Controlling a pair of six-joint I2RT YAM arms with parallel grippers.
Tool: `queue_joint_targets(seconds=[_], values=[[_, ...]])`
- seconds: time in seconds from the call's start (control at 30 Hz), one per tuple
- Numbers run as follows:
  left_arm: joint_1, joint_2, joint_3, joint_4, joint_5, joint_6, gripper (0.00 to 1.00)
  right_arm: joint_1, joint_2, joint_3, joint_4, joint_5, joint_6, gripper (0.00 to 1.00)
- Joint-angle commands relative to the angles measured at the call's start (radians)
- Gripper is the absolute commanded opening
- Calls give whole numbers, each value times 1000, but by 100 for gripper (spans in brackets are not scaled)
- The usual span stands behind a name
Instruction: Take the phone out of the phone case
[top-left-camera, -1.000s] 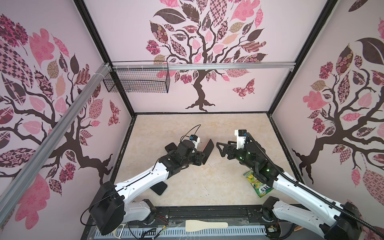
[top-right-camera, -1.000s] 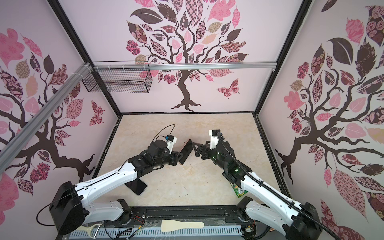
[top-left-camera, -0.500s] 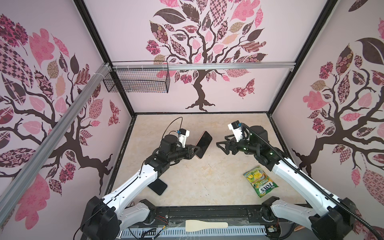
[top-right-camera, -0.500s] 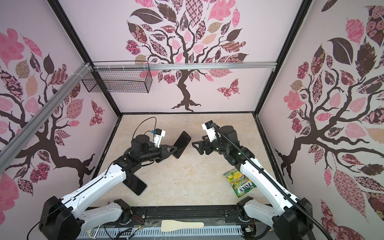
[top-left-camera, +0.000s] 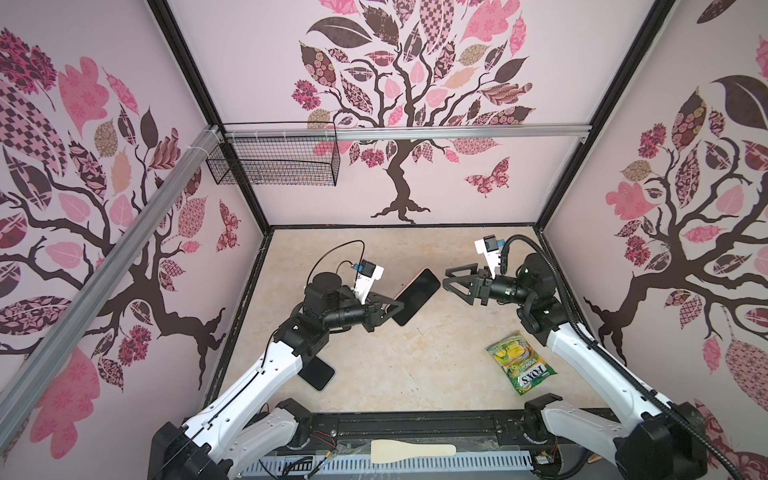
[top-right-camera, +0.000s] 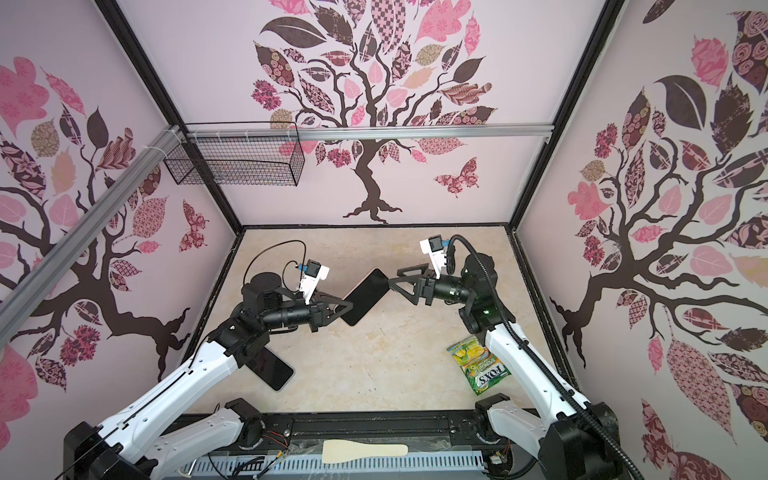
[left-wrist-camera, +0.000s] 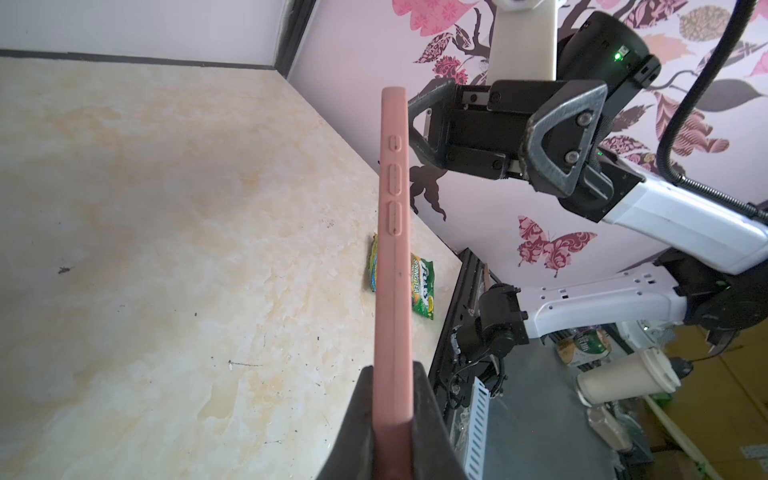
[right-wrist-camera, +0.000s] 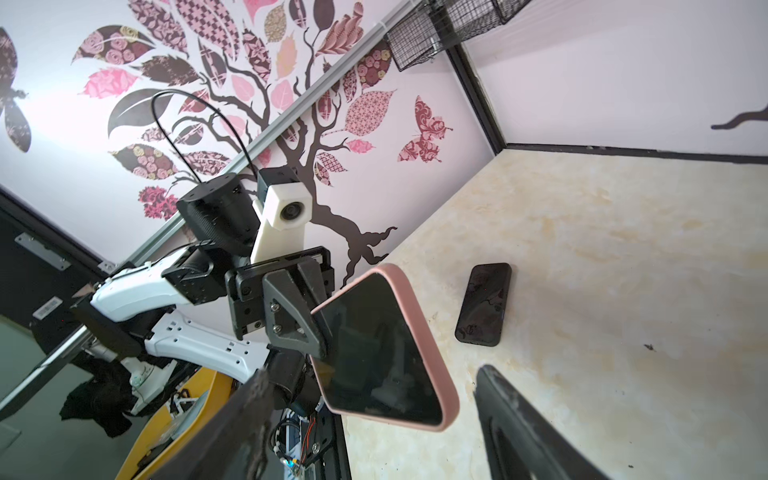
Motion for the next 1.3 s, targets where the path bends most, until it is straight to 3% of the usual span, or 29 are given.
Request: queue_joint_targets(seconds=[0.0,0.33,0.43,0.67,1.27], values=[[3,-49,15,33,1,119,0,1,-43,20,66,-80,15,76],[1,-87,27,-4,43,333,0,39,-15,49,54,-153,24,71],[0,-75,34,-7,170,397,0,70,-15,54,67,-143,12,71],[0,-59,32,21,256,409,0,126,6,67,77,-143,10,66],[1,-59,28,69,229,400,0,169,31,82,99,-172,84,49]])
